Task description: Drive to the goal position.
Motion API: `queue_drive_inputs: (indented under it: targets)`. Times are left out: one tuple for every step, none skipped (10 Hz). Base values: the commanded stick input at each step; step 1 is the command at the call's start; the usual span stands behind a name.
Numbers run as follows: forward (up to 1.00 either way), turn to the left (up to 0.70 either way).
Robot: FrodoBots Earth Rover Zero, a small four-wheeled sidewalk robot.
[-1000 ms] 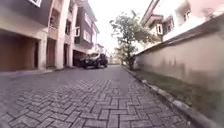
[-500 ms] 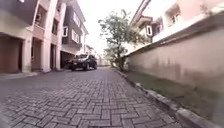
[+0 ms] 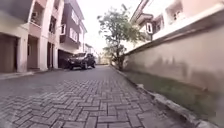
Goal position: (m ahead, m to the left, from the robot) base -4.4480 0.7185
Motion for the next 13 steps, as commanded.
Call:
queue_drive_inputs:
  targets:
    - [0.7, 0.0]
    - [0.7, 0.0]
    - [0.7, 0.0]
    - [0.7, 0.0]
    - [0.7, 0.0]
    - [0.7, 0.0]
    - [0.7, 0.0]
    - [0.7, 0.0]
    - [0.7, 0.0]
    - [0.7, 0.0]
    - [0.7, 0.0]
    - [0.7, 0.0]
    - [0.7, 0.0]
